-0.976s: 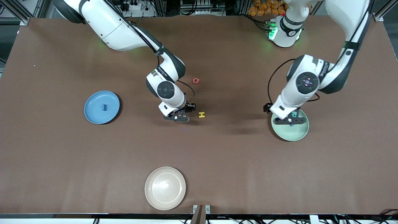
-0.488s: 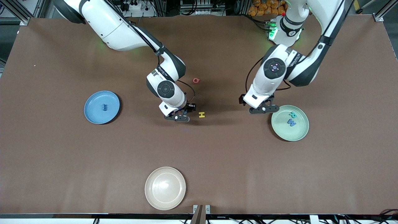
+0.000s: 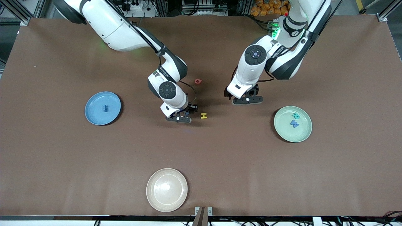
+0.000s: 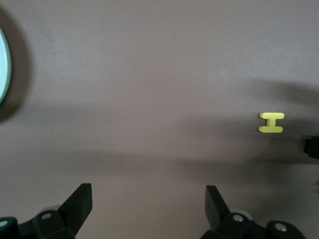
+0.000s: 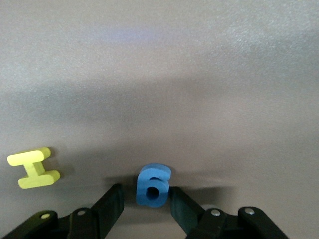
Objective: Sort upper and lower case letters into plates
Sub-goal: 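Grasp the blue 6 with the right gripper while the left gripper returns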
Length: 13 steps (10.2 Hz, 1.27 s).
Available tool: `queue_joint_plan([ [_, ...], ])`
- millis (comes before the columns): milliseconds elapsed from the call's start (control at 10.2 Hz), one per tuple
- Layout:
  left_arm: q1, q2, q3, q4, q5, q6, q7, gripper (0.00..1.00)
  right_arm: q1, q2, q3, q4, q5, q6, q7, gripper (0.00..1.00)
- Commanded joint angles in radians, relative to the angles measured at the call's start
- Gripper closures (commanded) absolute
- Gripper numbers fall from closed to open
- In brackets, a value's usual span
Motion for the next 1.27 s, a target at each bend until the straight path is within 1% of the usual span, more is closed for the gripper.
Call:
queue_joint_plan([
  [0, 0.004, -0.008, -0.016, -0.009, -0.024, 0.015, -0.008, 0.0, -0.02, 0.005, 0.002, -0.009, -0.025, 0.016, 0.023, 0.5],
  [98, 0.004, -0.008, -0.026, -0.009, -0.024, 0.02, -0.008, 0.0, -0.023, 0.005, 0.002, -0.008, -0.025, 0.016, 0.021, 0.5],
  [488, -0.031, 0.007, -0.032, -0.009, -0.01, 0.121, -0.008, 0.0, -0.029, 0.005, 0.002, 0.0, -0.025, 0.016, 0.02, 0.5],
  [781, -0.045, 0.015, -0.033, -0.011, -0.009, 0.135, -0.006, 0.0, -0.031, 0.007, 0.002, -0.002, -0.025, 0.021, 0.02, 0.5],
  [976, -0.043, 0.012, -0.033, -0.011, -0.009, 0.135, -0.008, 0.0, -0.031, 0.007, 0.002, -0.005, -0.025, 0.022, 0.02, 0.64],
  [1074, -0.043, 0.01, -0.033, -0.011, -0.009, 0.135, -0.006, 0.0, -0.031, 0.007, 0.002, -0.008, -0.025, 0.03, 0.02, 0.65],
  [1171, -0.043, 0.009, -0.033, -0.012, -0.009, 0.135, -0.008, 0.0, -0.032, 0.007, 0.002, -0.008, -0.025, 0.03, 0.018, 0.68],
])
